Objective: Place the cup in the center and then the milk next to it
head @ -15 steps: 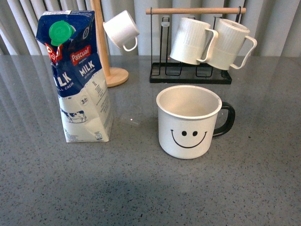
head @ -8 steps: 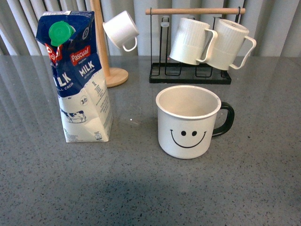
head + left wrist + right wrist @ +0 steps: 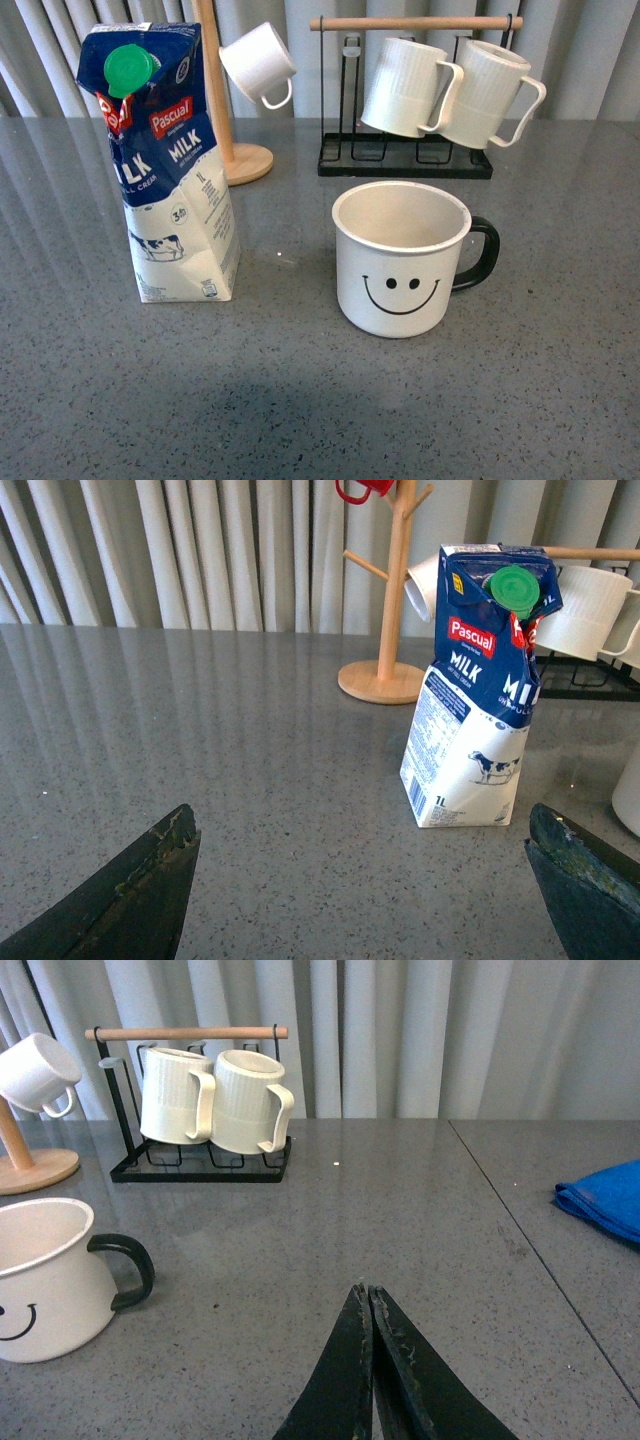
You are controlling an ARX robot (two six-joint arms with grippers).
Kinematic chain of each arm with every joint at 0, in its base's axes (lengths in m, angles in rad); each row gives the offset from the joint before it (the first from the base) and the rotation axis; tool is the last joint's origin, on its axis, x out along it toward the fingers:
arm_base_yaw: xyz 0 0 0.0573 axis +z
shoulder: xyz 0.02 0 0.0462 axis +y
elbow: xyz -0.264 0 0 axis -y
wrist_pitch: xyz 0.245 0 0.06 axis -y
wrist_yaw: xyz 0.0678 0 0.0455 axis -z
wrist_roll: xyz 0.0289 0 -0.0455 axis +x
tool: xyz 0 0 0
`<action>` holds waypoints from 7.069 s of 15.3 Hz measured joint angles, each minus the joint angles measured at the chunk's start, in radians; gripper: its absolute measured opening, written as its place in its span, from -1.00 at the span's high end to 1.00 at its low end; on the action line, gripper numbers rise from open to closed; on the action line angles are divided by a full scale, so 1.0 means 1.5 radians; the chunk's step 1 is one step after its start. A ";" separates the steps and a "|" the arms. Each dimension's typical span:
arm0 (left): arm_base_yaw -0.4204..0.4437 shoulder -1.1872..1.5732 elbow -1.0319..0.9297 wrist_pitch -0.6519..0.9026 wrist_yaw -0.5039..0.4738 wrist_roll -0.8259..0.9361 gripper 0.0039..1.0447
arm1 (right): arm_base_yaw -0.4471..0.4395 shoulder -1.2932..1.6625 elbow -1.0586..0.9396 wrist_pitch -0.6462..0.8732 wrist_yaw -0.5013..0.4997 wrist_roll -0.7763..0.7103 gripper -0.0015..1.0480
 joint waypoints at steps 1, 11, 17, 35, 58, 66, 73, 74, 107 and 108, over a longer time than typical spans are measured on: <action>0.000 0.000 0.000 0.000 0.000 0.000 -0.88 | 0.000 -0.013 -0.005 -0.008 0.000 0.000 0.97; 0.000 0.000 0.000 0.000 0.000 0.000 -0.88 | 0.000 -0.193 -0.033 -0.153 0.002 -0.001 0.97; 0.000 0.000 0.000 0.000 0.000 0.000 -0.88 | 0.000 -0.193 -0.033 -0.154 0.002 -0.001 0.23; -0.107 0.140 0.118 -0.073 -0.091 -0.028 -0.88 | 0.000 -0.193 -0.033 -0.154 0.002 -0.001 -0.87; -0.252 0.935 0.474 0.266 -0.171 -0.124 0.95 | 0.000 -0.193 -0.033 -0.154 0.002 -0.001 -0.87; -0.383 0.905 0.469 0.297 -0.246 -0.105 0.95 | 0.000 -0.193 -0.033 -0.154 0.002 -0.001 -0.87; -0.388 0.960 0.453 0.353 -0.281 -0.145 0.95 | 0.000 -0.193 -0.033 -0.154 0.002 -0.001 -0.87; -0.388 0.967 0.452 0.359 -0.283 -0.155 0.96 | 0.000 -0.193 -0.033 -0.154 0.002 -0.001 -0.87; -0.108 0.509 0.394 0.177 0.019 -0.104 -0.88 | 0.000 -0.193 -0.033 -0.154 0.002 -0.001 -0.87; -0.075 0.476 0.392 0.130 0.011 -0.088 -0.80 | 0.000 -0.193 -0.033 -0.154 0.002 -0.001 -0.87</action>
